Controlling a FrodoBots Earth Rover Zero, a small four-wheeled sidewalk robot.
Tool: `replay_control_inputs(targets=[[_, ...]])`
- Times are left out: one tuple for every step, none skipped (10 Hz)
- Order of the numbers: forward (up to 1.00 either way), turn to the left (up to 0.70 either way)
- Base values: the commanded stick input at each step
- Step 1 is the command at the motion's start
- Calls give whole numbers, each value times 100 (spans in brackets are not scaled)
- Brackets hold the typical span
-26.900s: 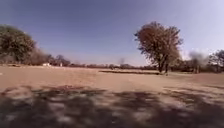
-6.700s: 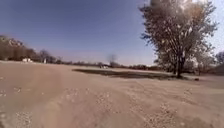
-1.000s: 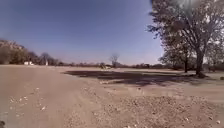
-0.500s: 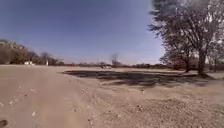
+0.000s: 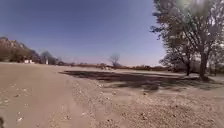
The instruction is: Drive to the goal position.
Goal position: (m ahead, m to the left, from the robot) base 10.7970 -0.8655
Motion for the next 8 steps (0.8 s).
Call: replay_control_inputs(targets=[[50,0],[50,0],[50,0],[50,0],[50,0],[50,0],[50,0],[50,0]])
